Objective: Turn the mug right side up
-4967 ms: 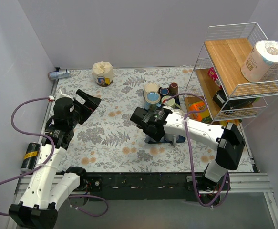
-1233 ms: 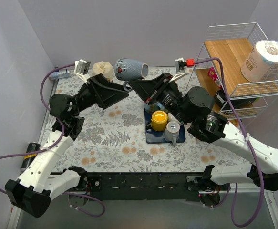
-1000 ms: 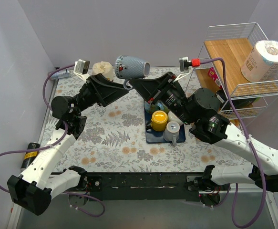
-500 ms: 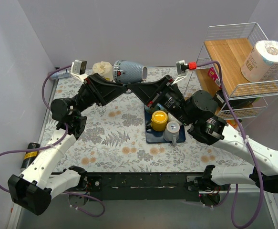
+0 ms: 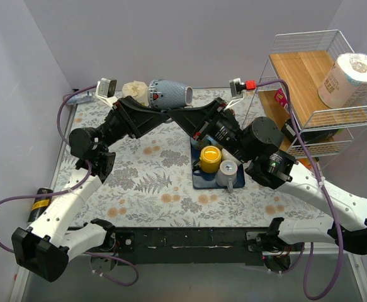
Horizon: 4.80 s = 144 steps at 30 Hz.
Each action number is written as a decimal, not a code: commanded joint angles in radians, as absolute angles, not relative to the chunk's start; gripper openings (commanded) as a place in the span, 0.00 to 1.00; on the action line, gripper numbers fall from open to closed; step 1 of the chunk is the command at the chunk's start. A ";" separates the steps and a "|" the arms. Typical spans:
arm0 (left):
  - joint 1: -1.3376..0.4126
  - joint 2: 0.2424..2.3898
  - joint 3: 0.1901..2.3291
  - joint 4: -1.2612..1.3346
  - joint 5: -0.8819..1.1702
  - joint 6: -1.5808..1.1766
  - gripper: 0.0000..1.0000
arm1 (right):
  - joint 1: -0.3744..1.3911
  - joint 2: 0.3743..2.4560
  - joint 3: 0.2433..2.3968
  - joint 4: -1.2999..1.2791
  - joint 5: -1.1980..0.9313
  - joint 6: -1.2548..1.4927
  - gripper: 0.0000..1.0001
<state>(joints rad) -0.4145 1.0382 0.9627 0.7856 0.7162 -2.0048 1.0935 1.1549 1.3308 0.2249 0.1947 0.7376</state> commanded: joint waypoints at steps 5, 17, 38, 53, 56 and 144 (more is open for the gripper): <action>-0.417 1.034 0.982 0.761 0.716 -2.151 0.16 | 1.095 1.181 1.325 0.322 0.127 0.749 0.01; -0.416 0.963 1.029 0.427 0.606 -1.915 0.00 | 1.089 1.134 1.235 0.194 0.316 0.814 0.43; -0.408 1.103 1.241 -0.468 -0.184 -1.192 0.00 | 1.017 1.147 1.220 -0.495 0.434 0.803 0.98; -0.117 1.291 1.049 -0.281 -0.388 -1.051 0.00 | 1.019 1.174 1.215 -0.555 0.439 0.514 0.95; -0.081 1.333 0.994 -0.203 -0.408 -1.060 0.00 | 1.017 1.161 1.206 -0.572 0.428 0.509 0.96; 0.055 1.068 1.035 -0.408 0.163 -1.134 0.98 | 0.842 1.147 0.678 -0.437 0.534 0.566 0.51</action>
<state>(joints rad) 0.0505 1.0950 1.0126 -0.4114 0.1085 -1.1133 0.8497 1.1347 0.6895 -0.5087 0.5102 0.5907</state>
